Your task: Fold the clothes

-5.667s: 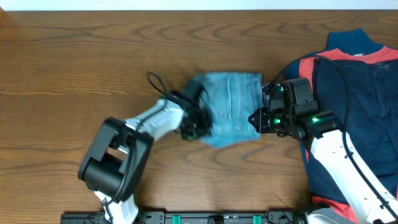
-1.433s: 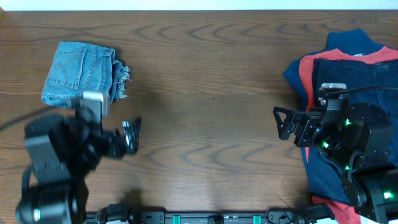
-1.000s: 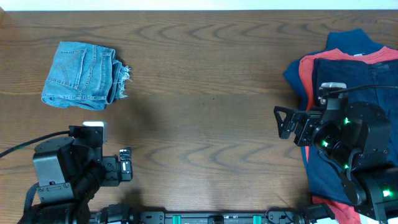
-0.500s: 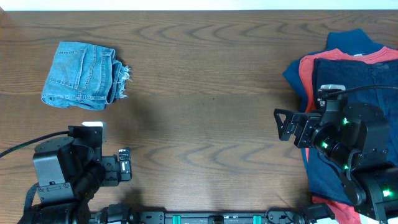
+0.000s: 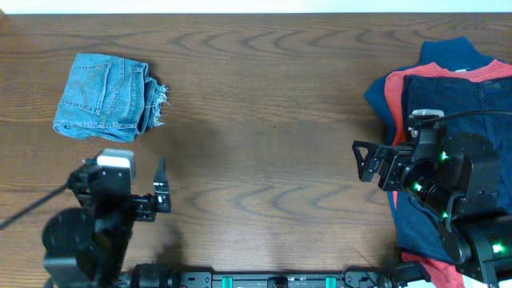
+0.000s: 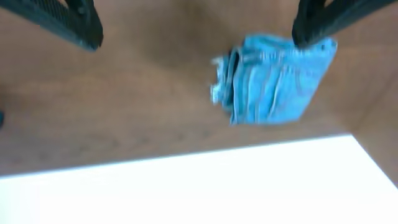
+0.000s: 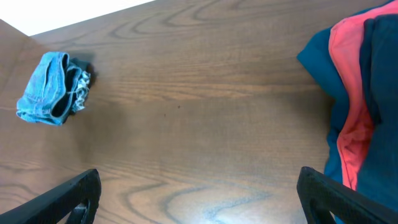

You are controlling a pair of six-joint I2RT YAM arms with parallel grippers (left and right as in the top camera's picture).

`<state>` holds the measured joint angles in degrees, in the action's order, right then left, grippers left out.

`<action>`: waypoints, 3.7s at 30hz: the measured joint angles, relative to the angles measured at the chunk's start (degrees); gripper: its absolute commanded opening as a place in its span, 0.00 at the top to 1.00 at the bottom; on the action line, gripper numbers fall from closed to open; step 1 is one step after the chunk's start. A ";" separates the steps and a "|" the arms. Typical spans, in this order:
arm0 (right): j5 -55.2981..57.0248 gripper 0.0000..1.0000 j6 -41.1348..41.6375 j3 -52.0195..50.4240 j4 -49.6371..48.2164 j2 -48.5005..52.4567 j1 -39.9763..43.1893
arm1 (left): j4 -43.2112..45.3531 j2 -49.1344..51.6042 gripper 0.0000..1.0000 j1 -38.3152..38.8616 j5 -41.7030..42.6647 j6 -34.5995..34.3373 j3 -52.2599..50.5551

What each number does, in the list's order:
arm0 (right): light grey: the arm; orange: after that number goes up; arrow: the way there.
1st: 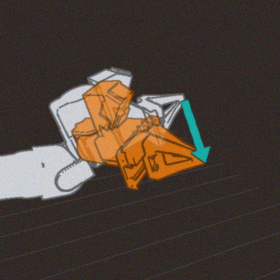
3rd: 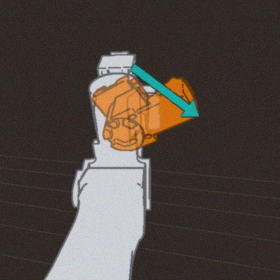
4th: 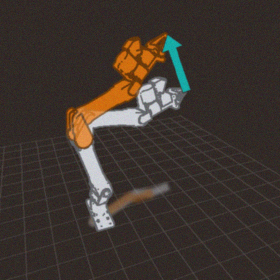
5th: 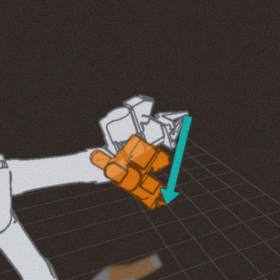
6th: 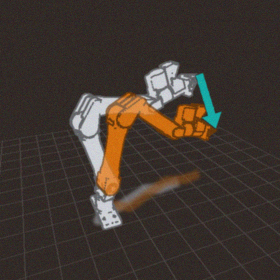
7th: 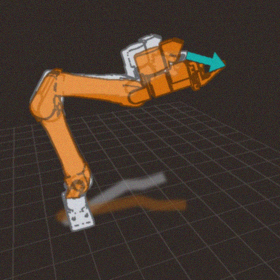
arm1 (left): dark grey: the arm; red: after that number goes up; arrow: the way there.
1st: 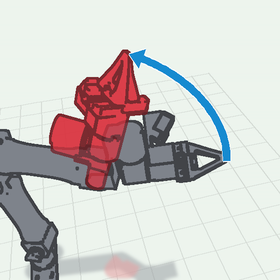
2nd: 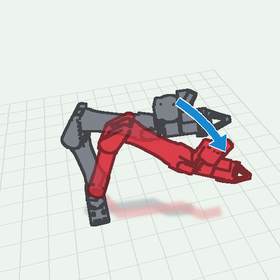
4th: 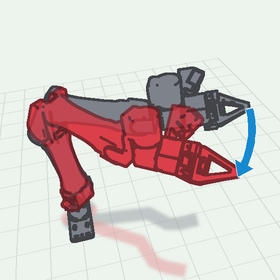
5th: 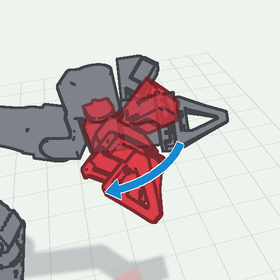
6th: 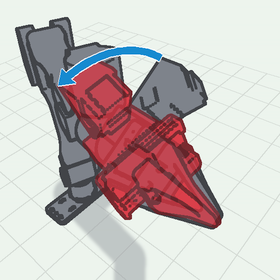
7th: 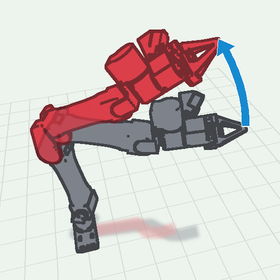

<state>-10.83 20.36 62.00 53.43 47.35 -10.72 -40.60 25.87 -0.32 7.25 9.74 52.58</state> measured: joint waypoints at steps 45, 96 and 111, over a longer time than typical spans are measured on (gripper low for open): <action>0.02 0.01 0.02 0.11 0.13 0.00 0.00 | 38.07 -25.24 0.02 0.24 -0.39 0.61 -50.75; 18.12 0.01 -6.84 -58.51 -43.74 -46.62 5.66 | 38.07 -25.24 0.02 0.24 -0.44 0.61 -50.75; 18.10 0.01 -6.84 -59.19 -45.35 -46.66 5.66 | 38.10 -25.24 0.02 0.24 -0.44 0.61 -50.75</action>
<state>7.27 13.52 2.81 8.08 0.69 -5.06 -2.50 0.62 -0.08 6.81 10.35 1.83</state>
